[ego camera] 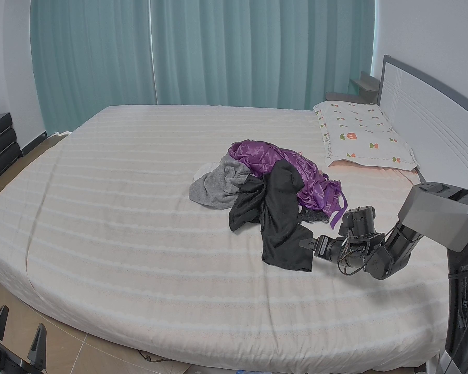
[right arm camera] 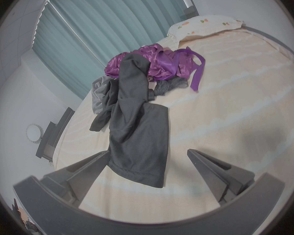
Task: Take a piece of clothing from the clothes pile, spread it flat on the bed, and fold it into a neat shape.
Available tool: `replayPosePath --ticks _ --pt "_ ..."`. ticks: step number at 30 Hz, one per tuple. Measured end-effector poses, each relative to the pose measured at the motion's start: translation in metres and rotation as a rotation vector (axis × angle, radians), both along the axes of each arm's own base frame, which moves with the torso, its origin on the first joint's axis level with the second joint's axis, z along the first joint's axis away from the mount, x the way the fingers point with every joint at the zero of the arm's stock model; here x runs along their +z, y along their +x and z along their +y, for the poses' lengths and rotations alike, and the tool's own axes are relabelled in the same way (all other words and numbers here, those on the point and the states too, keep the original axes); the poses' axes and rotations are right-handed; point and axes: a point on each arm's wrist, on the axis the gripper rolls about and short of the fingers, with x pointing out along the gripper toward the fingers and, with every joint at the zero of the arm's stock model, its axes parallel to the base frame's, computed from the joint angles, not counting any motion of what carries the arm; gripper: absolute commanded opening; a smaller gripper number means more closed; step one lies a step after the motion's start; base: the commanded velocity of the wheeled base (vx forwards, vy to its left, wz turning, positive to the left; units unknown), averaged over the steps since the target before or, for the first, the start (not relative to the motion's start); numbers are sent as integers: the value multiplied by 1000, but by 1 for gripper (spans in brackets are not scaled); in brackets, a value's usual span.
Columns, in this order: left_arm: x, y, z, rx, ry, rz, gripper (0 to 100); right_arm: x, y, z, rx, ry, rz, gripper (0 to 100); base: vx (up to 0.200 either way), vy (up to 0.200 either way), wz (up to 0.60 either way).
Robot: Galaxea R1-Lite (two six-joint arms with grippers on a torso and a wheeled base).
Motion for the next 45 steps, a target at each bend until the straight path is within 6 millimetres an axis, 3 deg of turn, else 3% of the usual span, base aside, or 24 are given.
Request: replayPosePath --ticks 14,34,35,45 --pt "0 0 0 0 0 0 100 -28 2 20 29 38 61 100 0 0 0" --pt "0 0 0 0 0 0 100 -39 9 32 61 45 75 100 0 0 0" --pt "0 0 0 0 0 0 100 -39 9 33 62 45 77 0 0 0 0" --pt "0 0 0 0 0 0 100 -39 9 33 46 32 93 0 0 0 0"
